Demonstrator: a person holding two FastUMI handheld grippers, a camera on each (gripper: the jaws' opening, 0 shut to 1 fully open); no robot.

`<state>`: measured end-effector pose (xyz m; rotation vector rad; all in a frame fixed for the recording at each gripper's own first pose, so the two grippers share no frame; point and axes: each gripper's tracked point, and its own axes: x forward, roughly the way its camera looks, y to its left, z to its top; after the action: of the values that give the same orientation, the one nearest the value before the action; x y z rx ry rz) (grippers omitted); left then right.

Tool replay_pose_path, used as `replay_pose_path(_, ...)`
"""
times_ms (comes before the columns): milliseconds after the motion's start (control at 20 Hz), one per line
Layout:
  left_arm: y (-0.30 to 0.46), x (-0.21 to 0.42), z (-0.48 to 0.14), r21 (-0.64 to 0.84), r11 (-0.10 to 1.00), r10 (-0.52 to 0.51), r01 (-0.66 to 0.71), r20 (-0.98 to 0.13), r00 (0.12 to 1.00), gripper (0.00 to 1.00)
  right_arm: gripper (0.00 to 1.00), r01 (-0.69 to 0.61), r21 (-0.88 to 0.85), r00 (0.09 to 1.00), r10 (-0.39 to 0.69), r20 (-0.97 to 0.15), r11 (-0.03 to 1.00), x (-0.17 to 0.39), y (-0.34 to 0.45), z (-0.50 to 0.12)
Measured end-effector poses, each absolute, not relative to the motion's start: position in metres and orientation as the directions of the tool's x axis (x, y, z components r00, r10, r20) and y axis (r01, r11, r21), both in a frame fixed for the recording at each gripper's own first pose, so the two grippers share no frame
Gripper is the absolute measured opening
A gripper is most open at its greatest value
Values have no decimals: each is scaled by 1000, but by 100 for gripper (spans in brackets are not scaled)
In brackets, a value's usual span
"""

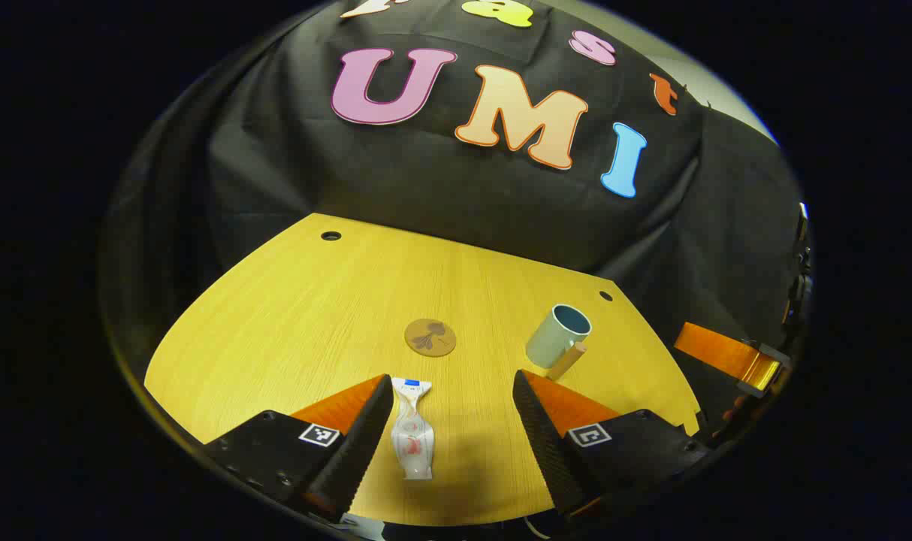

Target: Put the toothbrush and toothpaste on the desktop into the cup, then pick up the cup and place it on the coaster on the desktop.

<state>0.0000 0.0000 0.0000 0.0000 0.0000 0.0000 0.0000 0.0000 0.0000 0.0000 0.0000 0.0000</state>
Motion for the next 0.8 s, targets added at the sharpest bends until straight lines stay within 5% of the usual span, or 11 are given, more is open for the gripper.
replay_pose_path(800, 32, 3, -13, -44, 999, -14, 12, -61, 998, 94, 98, 103, 15, 982, -100, -161, 995, -9, -4, -52)
